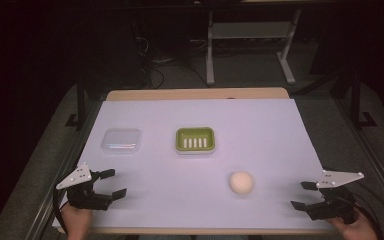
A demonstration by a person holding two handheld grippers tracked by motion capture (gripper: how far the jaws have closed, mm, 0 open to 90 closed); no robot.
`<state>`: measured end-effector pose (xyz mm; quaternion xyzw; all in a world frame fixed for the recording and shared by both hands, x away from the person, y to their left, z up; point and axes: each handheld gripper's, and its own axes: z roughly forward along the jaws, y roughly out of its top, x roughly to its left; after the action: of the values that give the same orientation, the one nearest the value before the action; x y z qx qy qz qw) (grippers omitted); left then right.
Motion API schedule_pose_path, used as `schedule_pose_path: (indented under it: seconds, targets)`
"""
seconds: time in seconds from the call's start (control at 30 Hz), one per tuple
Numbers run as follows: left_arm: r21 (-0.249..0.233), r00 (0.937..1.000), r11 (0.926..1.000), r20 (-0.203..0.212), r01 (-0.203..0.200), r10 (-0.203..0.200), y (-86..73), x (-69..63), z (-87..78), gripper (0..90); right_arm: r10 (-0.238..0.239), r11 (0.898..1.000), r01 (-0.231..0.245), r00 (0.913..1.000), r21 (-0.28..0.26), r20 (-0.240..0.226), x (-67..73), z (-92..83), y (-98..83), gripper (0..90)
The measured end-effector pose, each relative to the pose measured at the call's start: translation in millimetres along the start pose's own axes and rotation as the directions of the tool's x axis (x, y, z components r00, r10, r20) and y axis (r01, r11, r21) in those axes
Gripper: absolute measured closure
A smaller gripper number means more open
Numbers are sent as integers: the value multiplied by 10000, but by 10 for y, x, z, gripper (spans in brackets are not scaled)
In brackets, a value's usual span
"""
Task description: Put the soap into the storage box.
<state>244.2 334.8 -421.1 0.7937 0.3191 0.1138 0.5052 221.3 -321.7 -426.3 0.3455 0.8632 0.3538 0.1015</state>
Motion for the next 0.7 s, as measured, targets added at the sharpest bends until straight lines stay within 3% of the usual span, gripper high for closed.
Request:
schedule_pose_path:
  seconds: [0.13, 0.33, 0.7]
  targets:
    - [-60, 10000, 10000, 3, 72, -72, -5, 7, -10, 131, -253, 9992, 253, 9997, 301, -2, 56, 46, 71, 233]
    - [-138, 10000, 9999, 0, -10, 10, 3, 5, -28, 131, -329, 9993, 335, 9990, 187, -308, 86, 126, 201, 220]
    - [-169, 10000, 9999, -19, 22, -22, -1, 6, -34, 131, -742, 9957, 761, 9966, 525, -369, 167, 235, 356, 208]
